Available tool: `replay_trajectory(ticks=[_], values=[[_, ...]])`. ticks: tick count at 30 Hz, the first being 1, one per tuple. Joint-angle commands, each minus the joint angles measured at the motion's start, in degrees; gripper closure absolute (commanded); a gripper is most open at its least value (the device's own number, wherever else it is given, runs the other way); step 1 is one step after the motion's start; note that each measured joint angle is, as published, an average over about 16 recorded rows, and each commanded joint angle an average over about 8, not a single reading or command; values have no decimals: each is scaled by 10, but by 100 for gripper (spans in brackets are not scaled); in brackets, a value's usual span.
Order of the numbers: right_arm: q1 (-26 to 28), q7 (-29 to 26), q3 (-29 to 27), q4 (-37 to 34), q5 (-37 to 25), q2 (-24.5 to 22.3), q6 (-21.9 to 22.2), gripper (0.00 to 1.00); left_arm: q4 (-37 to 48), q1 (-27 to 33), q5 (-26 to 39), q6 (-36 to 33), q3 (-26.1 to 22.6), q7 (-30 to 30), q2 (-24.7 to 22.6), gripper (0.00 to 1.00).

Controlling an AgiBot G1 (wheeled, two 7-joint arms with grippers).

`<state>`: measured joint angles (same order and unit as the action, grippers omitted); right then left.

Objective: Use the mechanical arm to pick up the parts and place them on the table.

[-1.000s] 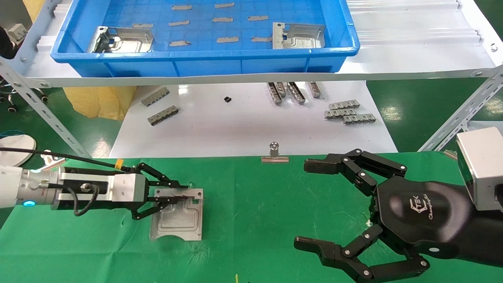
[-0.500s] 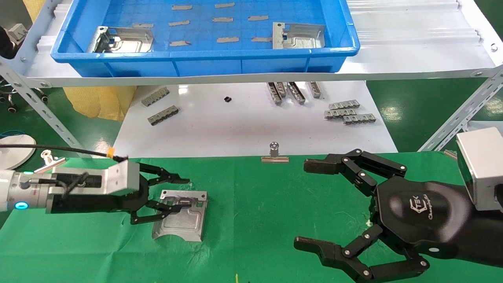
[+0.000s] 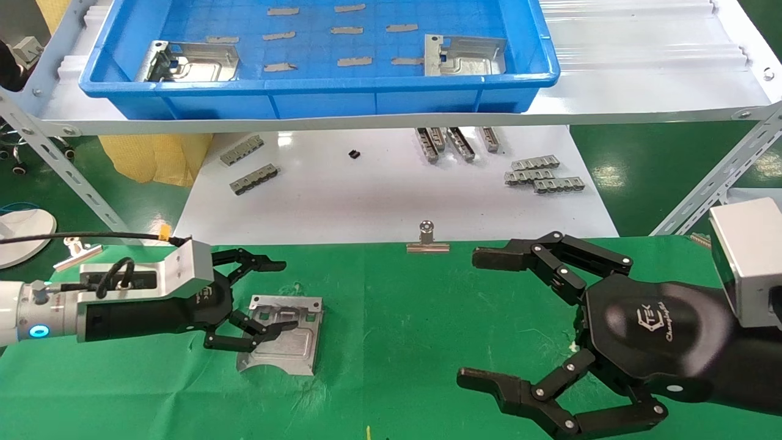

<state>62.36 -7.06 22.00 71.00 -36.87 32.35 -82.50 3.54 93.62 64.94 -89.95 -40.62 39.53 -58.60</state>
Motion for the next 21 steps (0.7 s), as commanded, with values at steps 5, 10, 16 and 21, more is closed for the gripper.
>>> replay_trajectory(ticks=[5,10,16,21], values=[[0,0,0,0,0,0,0,0,-25,-7,-4,1,5,-11,7,0],[0,0,0,0,0,0,0,0,-84,-32,-21,4,24,-49,25,0],[0,0,0,0,0,0,0,0,-161,-64,-45,9,49,-100,48,0],[0,0,0,0,0,0,0,0,-226,-91,-65,12,70,-143,68,0]])
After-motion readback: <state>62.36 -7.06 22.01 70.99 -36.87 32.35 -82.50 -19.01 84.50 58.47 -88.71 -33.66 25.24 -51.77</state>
